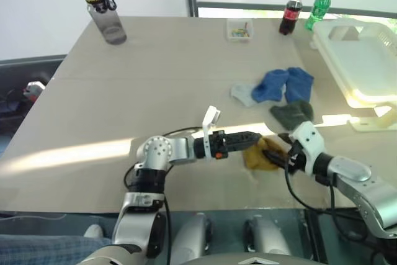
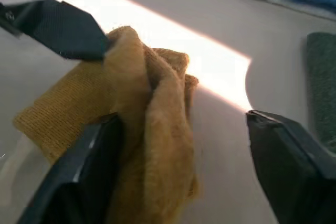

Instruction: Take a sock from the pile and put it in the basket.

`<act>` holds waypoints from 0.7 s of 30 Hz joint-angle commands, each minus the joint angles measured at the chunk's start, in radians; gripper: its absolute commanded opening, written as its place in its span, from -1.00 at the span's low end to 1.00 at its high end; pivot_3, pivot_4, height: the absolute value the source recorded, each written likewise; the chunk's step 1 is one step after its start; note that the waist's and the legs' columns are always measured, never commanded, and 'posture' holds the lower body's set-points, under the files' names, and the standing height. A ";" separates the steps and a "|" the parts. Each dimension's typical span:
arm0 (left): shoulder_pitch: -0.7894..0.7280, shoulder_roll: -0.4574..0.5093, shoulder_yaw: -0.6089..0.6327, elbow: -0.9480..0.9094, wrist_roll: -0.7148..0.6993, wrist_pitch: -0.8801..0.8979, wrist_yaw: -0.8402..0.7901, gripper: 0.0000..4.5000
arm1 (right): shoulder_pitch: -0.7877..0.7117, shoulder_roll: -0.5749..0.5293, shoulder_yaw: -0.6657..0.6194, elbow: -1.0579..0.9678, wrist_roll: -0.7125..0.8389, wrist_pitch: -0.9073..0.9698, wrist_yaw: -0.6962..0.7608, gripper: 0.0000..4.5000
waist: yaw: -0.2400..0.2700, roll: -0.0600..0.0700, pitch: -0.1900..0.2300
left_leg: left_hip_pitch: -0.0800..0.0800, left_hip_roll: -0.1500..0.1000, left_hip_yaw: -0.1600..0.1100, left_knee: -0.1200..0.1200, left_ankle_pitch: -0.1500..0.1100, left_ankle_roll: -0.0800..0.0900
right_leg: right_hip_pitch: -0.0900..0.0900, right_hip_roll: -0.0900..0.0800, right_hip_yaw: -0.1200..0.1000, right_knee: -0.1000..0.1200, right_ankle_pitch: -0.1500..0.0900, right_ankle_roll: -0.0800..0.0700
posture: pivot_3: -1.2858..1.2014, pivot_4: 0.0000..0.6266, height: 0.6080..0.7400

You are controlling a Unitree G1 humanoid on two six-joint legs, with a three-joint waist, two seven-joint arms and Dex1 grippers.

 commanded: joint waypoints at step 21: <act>0.177 0.416 -0.262 -0.356 0.649 -0.983 -0.328 1.00 | -0.021 0.038 0.150 0.171 -0.069 -0.003 0.102 0.99 | -0.023 0.000 -0.002 | 0.004 0.002 0.001 -0.006 -0.002 0.003 | 0.001 -0.001 0.001 -0.002 0.000 -0.002 | 0.03 -0.52 1.00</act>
